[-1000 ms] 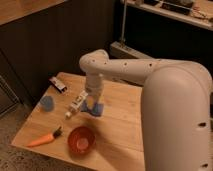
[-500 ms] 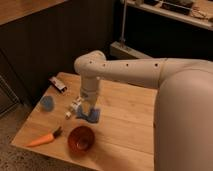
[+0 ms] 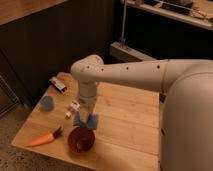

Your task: Place the white sponge in the ceramic bowl

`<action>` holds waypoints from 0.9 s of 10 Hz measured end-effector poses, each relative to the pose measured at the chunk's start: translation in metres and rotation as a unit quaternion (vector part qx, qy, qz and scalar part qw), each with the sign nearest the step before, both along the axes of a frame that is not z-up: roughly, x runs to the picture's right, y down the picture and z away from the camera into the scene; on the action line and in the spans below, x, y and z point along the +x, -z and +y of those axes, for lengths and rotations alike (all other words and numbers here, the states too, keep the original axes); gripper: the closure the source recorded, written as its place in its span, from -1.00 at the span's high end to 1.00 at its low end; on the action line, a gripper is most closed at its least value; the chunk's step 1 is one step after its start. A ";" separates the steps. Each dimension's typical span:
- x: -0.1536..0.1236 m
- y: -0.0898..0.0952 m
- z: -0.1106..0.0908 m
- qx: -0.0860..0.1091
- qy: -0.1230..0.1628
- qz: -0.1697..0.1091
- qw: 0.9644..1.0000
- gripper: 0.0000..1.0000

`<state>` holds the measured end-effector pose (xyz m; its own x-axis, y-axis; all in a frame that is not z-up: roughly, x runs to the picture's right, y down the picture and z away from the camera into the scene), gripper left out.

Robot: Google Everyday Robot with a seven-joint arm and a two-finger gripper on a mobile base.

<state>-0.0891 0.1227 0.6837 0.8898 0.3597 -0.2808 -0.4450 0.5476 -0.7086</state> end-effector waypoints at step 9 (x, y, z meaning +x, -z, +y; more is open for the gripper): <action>0.007 -0.002 0.050 -0.040 0.071 -0.020 0.996 -0.73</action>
